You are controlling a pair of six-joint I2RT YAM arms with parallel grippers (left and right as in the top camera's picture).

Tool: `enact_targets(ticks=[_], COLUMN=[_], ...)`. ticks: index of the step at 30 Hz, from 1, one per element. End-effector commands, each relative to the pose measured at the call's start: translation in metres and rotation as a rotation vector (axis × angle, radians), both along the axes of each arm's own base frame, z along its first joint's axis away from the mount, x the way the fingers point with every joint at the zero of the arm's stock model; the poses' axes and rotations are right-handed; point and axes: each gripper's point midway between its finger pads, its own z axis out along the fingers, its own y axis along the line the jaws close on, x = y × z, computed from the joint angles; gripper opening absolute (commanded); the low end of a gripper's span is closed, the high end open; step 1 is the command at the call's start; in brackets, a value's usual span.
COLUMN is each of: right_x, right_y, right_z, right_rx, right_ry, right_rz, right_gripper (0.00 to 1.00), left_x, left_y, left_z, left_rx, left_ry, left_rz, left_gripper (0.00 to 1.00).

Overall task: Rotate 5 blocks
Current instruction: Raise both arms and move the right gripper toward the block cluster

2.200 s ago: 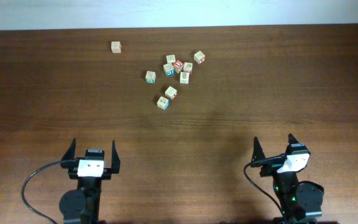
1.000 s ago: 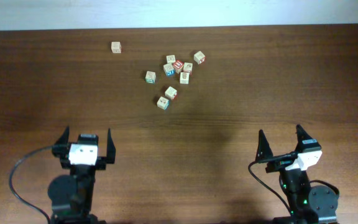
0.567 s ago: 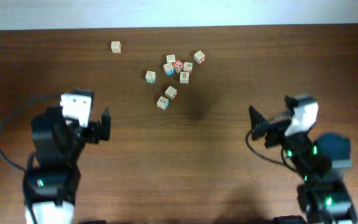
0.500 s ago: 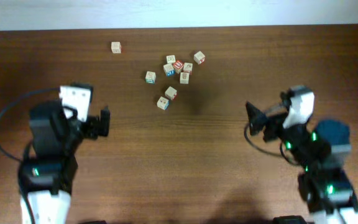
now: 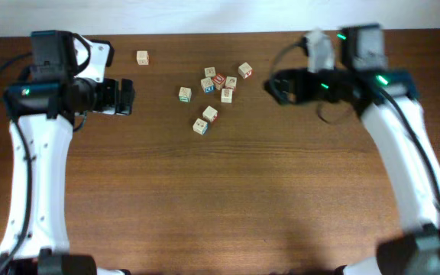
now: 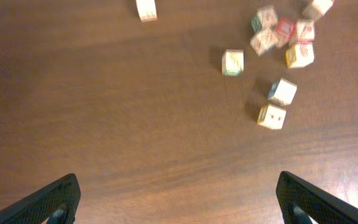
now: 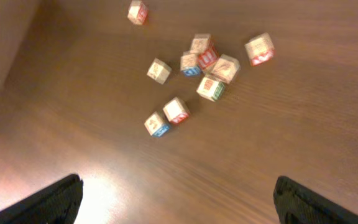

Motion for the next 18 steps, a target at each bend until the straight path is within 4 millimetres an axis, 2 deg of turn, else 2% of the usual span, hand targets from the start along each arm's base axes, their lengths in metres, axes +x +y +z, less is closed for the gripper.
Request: enact_targets(ticks=[1, 5, 8, 9, 11, 14, 15, 17, 18], right_x=[0.013, 0.026, 0.034, 0.037, 0.046, 0.059, 0.061, 0.061, 0.061], right_y=[0.051, 0.093, 0.124, 0.130, 0.133, 0.126, 0.125, 0.126, 0.127], right_z=[-0.022, -0.054, -0.073, -0.081, -0.097, -0.123, -0.133, -0.144, -0.149], right_rx=[0.007, 0.016, 0.057, 0.046, 0.016, -0.057, -0.083, -0.128, -0.143], right_ry=[0.065, 0.059, 0.079, 0.074, 0.105, 0.155, 0.170, 0.172, 0.169], right_rz=[0.106, 0.174, 0.168, 0.167, 0.071, -0.141, -0.214, -0.305, -0.328], right_gripper=[0.98, 0.98, 0.98, 0.86, 0.76, 0.74, 0.73, 0.71, 0.71], left_x=[0.001, -0.010, -0.011, -0.010, -0.010, -0.010, -0.010, -0.016, -0.020], left_y=[-0.008, -0.013, -0.013, -0.013, -0.013, -0.007, 0.001, 0.046, 0.059], left_z=[-0.018, -0.030, -0.030, -0.030, -0.030, -0.031, -0.032, -0.034, -0.034], left_rx=[-0.046, -0.094, -0.095, -0.092, -0.091, -0.063, -0.042, 0.066, 0.095], left_ry=[0.073, 0.154, 0.158, 0.155, 0.155, 0.157, 0.163, 0.177, 0.174], left_rz=[-0.014, 0.009, 0.009, 0.010, 0.011, 0.030, 0.087, 0.433, 0.553], left_gripper=[0.99, 0.99, 0.99, 0.99, 0.99, 0.99, 0.99, 0.99, 0.99])
